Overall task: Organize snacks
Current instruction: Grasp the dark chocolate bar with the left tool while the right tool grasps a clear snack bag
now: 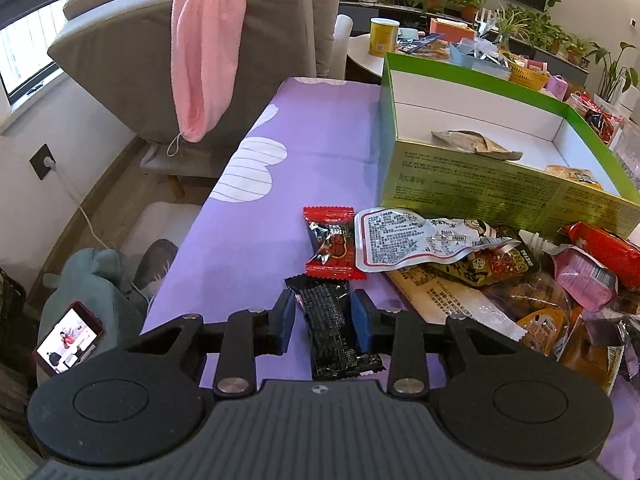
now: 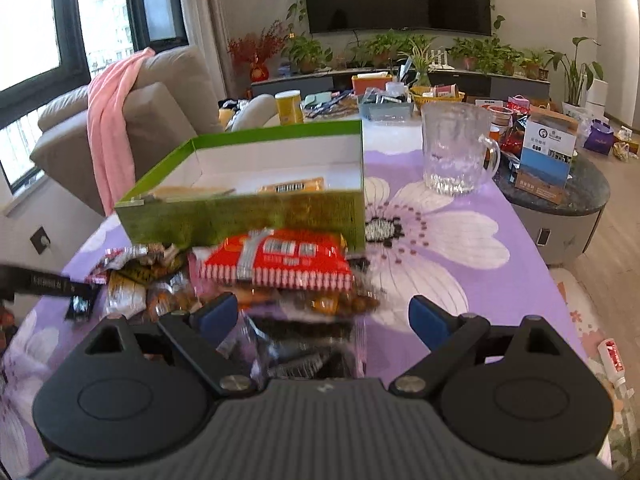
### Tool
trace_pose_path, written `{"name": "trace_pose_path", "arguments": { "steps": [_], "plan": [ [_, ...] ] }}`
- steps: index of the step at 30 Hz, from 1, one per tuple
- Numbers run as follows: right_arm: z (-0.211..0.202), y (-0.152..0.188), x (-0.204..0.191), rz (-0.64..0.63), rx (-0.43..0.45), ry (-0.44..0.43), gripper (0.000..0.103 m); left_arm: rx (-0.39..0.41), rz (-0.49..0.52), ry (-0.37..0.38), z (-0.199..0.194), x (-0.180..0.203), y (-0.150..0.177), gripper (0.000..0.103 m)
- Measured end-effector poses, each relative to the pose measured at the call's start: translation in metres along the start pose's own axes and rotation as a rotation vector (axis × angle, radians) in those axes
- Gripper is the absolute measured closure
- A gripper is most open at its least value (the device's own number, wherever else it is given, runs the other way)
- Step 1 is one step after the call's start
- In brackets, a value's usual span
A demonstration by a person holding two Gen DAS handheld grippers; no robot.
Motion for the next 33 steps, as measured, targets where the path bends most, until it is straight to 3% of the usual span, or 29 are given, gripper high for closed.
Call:
{"name": "trace_pose_path", "arguments": {
  "steps": [9, 24, 33],
  "plan": [
    [-0.005, 0.027, 0.001, -0.037, -0.046, -0.009, 0.042, 0.008, 0.006, -0.002, 0.004, 0.007, 0.004, 0.07],
    [0.018, 0.034, -0.005, -0.001, -0.096, -0.002, 0.042, 0.009, 0.025, 0.017, 0.0, 0.004, 0.011, 0.07],
    [0.022, 0.036, -0.014, -0.088, -0.102, 0.011, 0.043, 0.019, -0.027, 0.049, -0.005, -0.001, 0.011, 0.079]
  ]
}}
Point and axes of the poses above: each gripper's, at about its wrist camera, not at the fingertips, and z roughly the way its jaws point, x to its right, y to its underside, the point moved 5 cm from there along z, roughly the way its jaws point, and after that the axes turned 13 degrees about x, right-handed, at the moved point
